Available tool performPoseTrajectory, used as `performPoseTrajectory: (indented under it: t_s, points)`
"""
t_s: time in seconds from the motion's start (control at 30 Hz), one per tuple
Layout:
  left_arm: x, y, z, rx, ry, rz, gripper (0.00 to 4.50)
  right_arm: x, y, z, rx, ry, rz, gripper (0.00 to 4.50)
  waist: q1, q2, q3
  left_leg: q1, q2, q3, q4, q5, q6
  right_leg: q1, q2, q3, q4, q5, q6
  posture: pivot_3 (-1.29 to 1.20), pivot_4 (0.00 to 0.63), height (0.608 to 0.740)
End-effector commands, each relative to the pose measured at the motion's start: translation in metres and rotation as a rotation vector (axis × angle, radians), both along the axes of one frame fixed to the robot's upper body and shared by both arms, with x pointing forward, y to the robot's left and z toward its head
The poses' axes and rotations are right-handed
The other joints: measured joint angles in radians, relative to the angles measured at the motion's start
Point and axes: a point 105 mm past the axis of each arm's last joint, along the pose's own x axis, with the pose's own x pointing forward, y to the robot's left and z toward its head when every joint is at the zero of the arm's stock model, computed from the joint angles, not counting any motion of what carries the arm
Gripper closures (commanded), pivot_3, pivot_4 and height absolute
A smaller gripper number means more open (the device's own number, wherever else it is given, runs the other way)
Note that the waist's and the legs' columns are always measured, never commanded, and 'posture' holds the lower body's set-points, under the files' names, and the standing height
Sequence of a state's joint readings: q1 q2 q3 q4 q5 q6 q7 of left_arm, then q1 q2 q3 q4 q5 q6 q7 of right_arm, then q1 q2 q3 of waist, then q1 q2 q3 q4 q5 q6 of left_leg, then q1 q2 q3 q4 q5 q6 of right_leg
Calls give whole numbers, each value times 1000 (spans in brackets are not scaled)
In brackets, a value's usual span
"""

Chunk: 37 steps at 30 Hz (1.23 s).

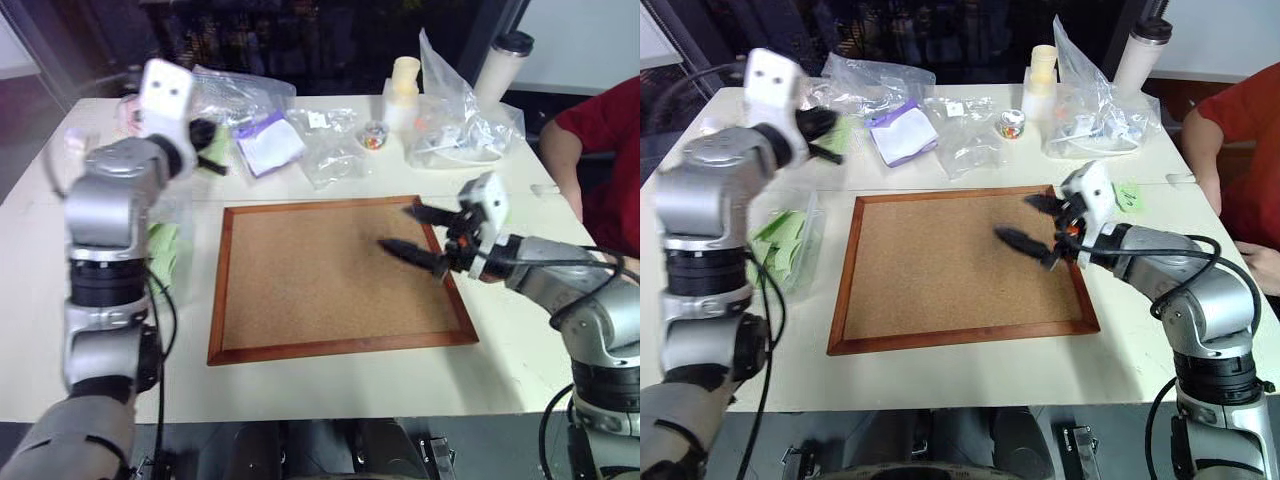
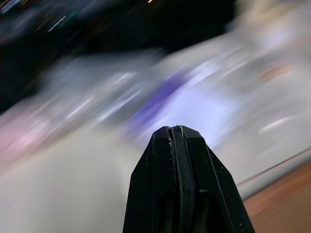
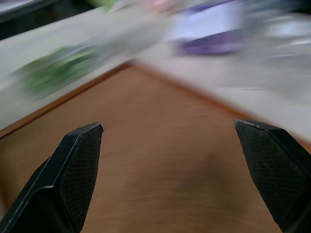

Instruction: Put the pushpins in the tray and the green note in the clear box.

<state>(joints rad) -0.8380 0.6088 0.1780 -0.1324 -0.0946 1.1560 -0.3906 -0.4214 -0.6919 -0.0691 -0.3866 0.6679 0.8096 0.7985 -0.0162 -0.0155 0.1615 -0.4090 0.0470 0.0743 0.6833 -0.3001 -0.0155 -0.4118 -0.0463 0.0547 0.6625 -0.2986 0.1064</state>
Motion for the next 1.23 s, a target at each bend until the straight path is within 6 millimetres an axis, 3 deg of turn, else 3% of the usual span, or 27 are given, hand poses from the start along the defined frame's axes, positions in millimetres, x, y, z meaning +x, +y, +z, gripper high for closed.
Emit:
performPoseTrajectory:
  t_s: [0.03, 0.13, 0.3, 0.4, 0.63, 1.03, 1.13, 1.23]
  points:
    - [-29, 15, -2, -59, 78, 79, 4500, -3, 14, 6, -13, -37, 85, 65, 10, -2, 1, 0, 0, 0, 0, 0, 0, 0, -1, -1, 0, 0, 0, 0, 150, 734]
    - [-42, 29, -14, -70, 143, 134, 4500, -1, 21, 1, -15, -34, 106, 65, 19, -4, 1, 0, -1, -1, 1, 0, 0, 1, -2, -2, 0, 0, 0, 0, 150, 734]
    - [-49, 48, -30, -55, 185, 223, 4500, 1, 28, -7, 7, -27, 107, 65, 20, -5, 2, 0, -1, 0, 1, 0, -1, 0, -1, -2, 0, 0, 0, 0, 150, 734]
    - [-50, 58, -38, -21, 199, 264, 3518, 2, 27, -9, 13, -25, 89, 0, 18, -5, 2, 0, 0, 0, 1, 0, -1, 0, -1, -2, 1, 0, 0, 0, 150, 734]
    - [-45, 64, -40, 9, 194, 287, 46, 4, 21, -10, 9, -35, 35, 0, 18, -5, 2, 0, 0, 0, 1, 0, -1, 0, -1, -1, 1, 0, 0, 0, 150, 734]
    - [-50, 61, -13, -25, 77, 130, 12, 1, 12, 8, 79, -55, -9, 0, 9, -5, 2, 0, 0, 1, 1, 0, -1, 0, -1, -1, 1, 0, 0, 0, 150, 734]
    - [-69, 48, -7, -44, 109, -84, 12, -7, 1, 15, 131, -38, -43, 0, 1, -5, 2, 0, 0, 1, 0, 0, -1, -1, -1, -1, 1, 0, 0, 0, 150, 734]
    - [-78, 50, -4, -88, 78, -132, 12, -10, -5, 15, 152, -3, -61, 0, 2, -5, 2, 0, 1, 1, 0, 0, -1, -1, -2, -1, 1, 0, -1, 0, 150, 734]
